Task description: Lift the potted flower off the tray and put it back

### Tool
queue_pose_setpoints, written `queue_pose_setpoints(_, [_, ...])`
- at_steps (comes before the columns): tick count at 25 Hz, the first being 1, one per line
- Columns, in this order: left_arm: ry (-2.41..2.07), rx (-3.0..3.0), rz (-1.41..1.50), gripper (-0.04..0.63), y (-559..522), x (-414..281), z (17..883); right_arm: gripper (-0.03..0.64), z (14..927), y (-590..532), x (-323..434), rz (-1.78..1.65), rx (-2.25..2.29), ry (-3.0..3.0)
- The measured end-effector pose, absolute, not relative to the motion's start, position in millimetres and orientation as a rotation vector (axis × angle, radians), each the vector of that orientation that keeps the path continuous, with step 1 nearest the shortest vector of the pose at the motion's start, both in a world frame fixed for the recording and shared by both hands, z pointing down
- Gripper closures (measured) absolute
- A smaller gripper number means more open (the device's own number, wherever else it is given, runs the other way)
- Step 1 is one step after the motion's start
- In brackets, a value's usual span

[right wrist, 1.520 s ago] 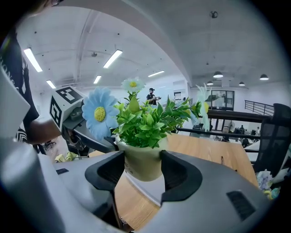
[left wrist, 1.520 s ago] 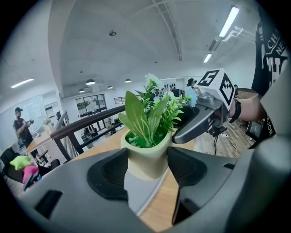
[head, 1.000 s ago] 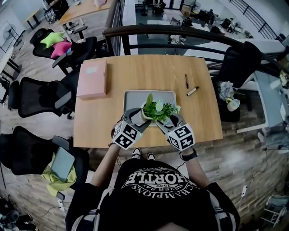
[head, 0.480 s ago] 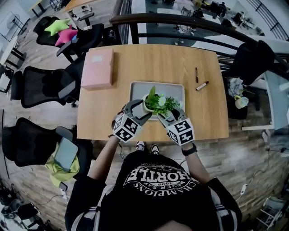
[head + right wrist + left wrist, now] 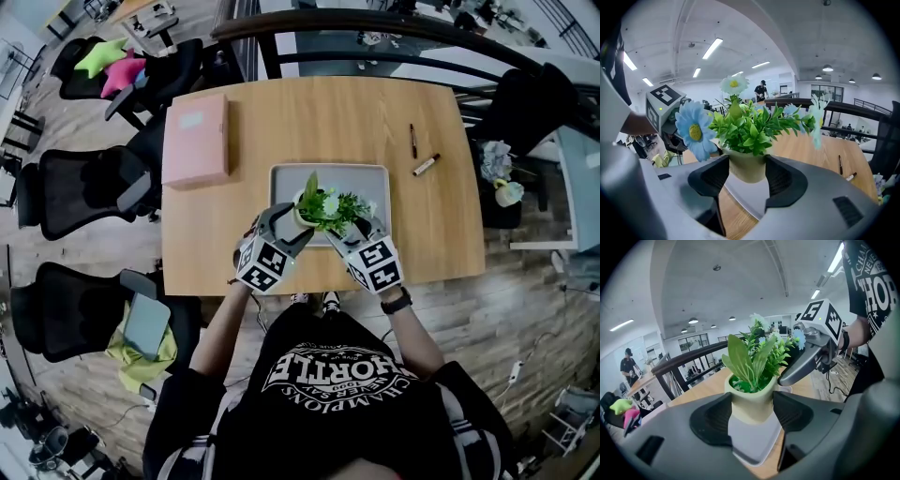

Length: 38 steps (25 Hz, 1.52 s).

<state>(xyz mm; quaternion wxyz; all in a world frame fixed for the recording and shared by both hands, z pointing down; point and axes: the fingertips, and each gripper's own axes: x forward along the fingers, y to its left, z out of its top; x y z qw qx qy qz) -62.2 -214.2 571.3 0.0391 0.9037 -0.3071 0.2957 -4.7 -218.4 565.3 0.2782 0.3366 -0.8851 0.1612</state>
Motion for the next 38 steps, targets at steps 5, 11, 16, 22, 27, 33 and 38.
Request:
queue_pose_setpoints(5, [-0.931,2.769,0.906,0.305,-221,-65,580,0.357,573,-225,-8,0.443,0.91,-2.361])
queue_pose_setpoints(11, [-0.92,2.765,0.897,0.305,-227,-68,587,0.357,580,-231,-11,0.448,0.91,-2.343])
queue_pose_setpoints(16, [-0.92,2.76,0.901,0.305,-235,-73,592,0.359,585,-239,-15,0.451,0.907,-2.336])
queue_pose_setpoints(22, [-0.925,2.746,0.903,0.305,-247,-83,602,0.36,595,-251,-26,0.456,0.895,-2.325])
queue_pose_setpoints(27, [-0.935,2.725,0.903,0.305,-257,-95,611,0.36,602,-262,-38,0.451,0.879,-2.311])
queue_pose_setpoints(33, [-0.95,2.702,0.9,0.305,-268,-107,625,0.362,616,-274,-50,0.451,0.863,-2.293])
queue_pose_setpoints(38, [-0.944,2.688,0.904,0.305,-277,-116,642,0.364,632,-283,-60,0.457,0.865,-2.281])
